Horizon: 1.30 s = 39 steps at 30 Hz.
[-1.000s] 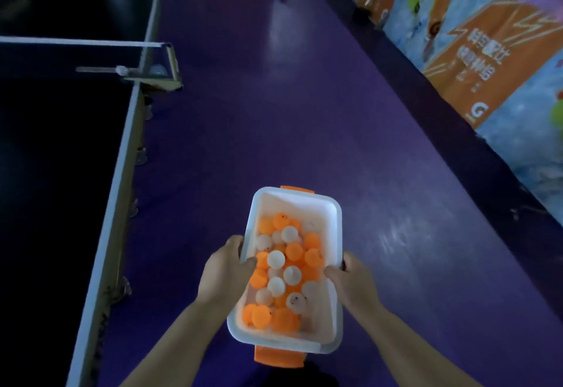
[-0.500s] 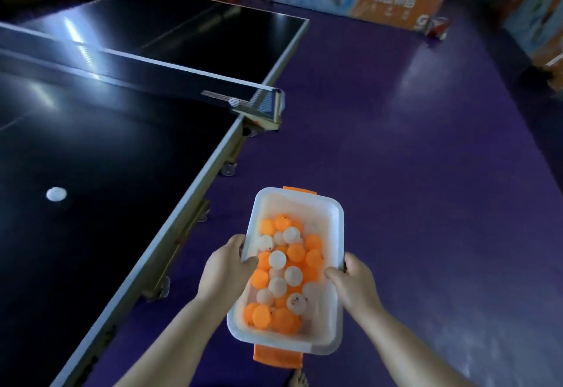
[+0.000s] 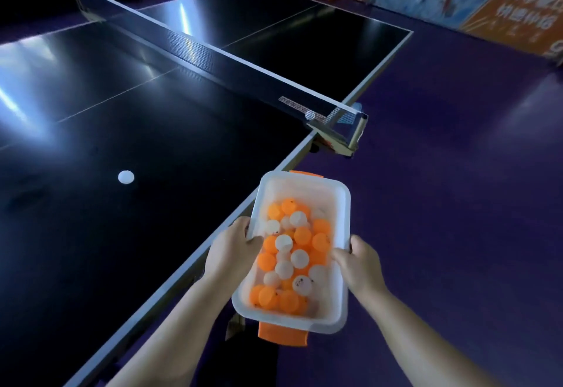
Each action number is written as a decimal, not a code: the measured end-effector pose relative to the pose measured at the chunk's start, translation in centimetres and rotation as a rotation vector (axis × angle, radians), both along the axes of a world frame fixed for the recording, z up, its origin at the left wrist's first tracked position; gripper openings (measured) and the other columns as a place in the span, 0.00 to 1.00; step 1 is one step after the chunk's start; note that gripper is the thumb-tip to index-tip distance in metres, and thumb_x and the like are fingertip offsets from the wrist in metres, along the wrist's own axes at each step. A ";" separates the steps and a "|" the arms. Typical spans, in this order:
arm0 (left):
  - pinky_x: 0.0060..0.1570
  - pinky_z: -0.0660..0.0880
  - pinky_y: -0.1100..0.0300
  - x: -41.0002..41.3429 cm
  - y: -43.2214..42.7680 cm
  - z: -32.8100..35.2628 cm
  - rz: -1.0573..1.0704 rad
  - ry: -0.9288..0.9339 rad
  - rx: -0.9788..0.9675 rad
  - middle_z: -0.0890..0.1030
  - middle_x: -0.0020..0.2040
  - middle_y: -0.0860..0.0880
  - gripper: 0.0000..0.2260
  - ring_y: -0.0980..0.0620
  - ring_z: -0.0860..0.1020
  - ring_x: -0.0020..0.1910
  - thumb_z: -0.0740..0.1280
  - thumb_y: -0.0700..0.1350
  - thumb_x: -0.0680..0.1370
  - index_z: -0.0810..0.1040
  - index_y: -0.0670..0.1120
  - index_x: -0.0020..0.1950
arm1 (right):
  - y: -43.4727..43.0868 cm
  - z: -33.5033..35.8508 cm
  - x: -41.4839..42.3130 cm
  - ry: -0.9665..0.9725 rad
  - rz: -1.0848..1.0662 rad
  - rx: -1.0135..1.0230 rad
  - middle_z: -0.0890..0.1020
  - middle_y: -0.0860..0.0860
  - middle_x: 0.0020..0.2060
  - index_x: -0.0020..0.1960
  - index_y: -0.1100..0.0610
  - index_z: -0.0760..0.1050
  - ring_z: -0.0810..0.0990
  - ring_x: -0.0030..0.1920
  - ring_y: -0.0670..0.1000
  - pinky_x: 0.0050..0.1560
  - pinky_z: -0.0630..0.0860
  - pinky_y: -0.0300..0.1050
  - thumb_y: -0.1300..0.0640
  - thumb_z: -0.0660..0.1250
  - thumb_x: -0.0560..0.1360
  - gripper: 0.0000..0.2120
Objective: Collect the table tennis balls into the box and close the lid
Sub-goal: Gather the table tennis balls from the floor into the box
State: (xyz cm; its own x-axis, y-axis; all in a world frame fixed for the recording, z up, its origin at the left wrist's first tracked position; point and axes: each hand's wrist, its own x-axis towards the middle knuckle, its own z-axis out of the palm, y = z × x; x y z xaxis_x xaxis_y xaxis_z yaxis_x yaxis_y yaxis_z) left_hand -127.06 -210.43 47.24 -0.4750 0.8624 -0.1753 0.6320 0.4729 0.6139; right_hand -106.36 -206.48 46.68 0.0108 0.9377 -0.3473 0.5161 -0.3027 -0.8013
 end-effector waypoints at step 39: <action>0.35 0.75 0.58 -28.3 19.0 -1.5 0.184 -0.167 0.061 0.79 0.40 0.56 0.10 0.58 0.77 0.38 0.63 0.59 0.74 0.75 0.57 0.51 | 22.3 0.5 -22.4 -0.163 0.137 -0.062 0.81 0.58 0.37 0.41 0.62 0.74 0.79 0.39 0.57 0.37 0.73 0.49 0.58 0.66 0.69 0.06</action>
